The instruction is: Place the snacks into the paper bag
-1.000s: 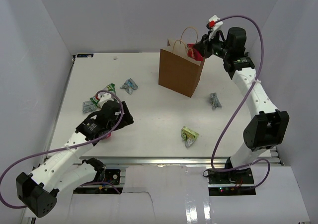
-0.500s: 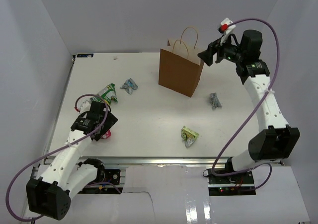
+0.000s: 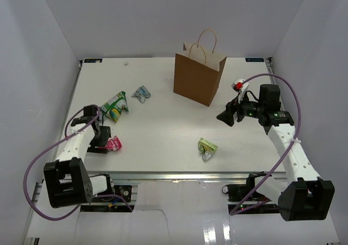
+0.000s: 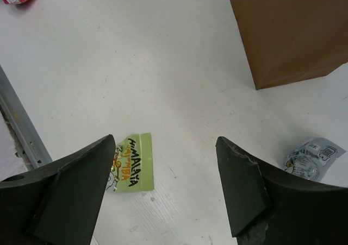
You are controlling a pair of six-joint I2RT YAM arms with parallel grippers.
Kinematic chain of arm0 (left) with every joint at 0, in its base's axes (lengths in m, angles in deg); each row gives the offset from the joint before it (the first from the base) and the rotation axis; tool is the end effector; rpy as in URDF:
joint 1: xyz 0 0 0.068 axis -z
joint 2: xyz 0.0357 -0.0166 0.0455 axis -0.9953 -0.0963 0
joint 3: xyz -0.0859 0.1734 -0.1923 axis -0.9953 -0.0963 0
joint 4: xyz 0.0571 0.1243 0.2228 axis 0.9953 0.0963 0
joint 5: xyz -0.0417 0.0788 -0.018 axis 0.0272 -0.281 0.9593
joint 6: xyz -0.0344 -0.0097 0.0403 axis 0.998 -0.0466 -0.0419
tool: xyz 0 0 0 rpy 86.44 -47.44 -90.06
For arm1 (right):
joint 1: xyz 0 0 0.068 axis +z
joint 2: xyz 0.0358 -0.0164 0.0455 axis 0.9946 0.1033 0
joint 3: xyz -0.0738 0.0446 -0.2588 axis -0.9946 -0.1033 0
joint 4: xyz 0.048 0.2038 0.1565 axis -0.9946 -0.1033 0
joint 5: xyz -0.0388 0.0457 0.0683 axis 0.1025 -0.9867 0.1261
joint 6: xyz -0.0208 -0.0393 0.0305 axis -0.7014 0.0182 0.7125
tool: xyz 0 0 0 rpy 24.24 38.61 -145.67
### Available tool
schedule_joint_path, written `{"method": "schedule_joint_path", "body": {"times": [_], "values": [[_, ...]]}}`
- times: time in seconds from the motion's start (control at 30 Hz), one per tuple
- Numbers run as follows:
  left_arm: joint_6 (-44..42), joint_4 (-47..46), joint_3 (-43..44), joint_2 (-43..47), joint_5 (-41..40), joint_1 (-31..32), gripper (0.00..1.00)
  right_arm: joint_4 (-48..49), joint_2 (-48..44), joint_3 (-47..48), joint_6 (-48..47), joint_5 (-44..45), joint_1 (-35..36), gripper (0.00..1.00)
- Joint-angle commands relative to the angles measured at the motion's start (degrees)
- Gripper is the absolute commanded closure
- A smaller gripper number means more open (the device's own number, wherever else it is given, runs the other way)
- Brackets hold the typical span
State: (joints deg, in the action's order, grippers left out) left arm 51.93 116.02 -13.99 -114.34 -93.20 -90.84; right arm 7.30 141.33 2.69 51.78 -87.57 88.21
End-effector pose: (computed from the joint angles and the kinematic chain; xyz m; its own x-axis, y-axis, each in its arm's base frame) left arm 0.1830 0.0277 0.2047 -0.0623 -0.9713 -0.2295 -0.9891 0.0909 -0.1162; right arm 0.2310 0.0413 0.3053 -0.2946 -0.2863 -0.9117 -0.7817 0.6209 0.0576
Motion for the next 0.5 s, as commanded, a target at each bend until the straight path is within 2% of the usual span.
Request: {"method": "schedule_joint_path", "body": {"times": [0.0, 0.1, 0.13, 0.2, 0.23, 0.3, 0.37, 0.4, 0.43, 0.47], "values": [[4.15, -8.24, -2.39, -3.94, 5.93, -3.90, 0.25, 1.10, -3.26, 0.46, -1.75, -0.90, -0.27, 0.20], [1.60, -13.17, -3.89, -7.02, 7.43, -6.46, 0.37, 0.83, -3.53, 0.37, -2.10, -1.34, -0.28, 0.19], [0.20, -13.96, -4.06, -7.46, 7.88, -6.90, 0.46, 0.92, -3.61, 0.29, -2.19, -1.69, -0.27, 0.19], [-1.30, -15.64, -4.42, -7.64, 8.58, -7.34, 0.56, 0.83, -3.61, 0.20, -2.28, -2.30, -0.27, 0.19], [-2.70, -16.60, -4.59, -7.38, 9.11, -7.34, 0.65, 0.83, -3.61, -0.06, -2.28, -2.65, -0.27, 0.19], [-4.64, -18.10, -5.29, -6.16, 9.64, -7.34, 0.71, 0.83, -3.44, -0.24, -2.36, -4.05, -0.27, 0.19], [-7.97, -19.85, -5.65, -5.36, 10.95, -7.34, 0.82, 0.40, -3.09, -0.42, -2.98, -5.64, -0.27, 0.19], [-9.90, -20.82, -5.65, -4.83, 11.65, -7.34, 0.86, -0.48, -2.91, -0.33, -4.55, -8.78, -0.27, 0.19], [-12.27, -22.13, -5.47, -4.66, 16.36, -7.34, 0.90, -1.53, -2.39, -0.07, -6.13, -10.99, -0.27, 0.19], [-17.00, -24.32, -5.30, -4.48, 18.58, -7.34, 0.98, -3.11, -2.12, 0.46, -11.63, -13.53, -0.10, 0.19]]}}
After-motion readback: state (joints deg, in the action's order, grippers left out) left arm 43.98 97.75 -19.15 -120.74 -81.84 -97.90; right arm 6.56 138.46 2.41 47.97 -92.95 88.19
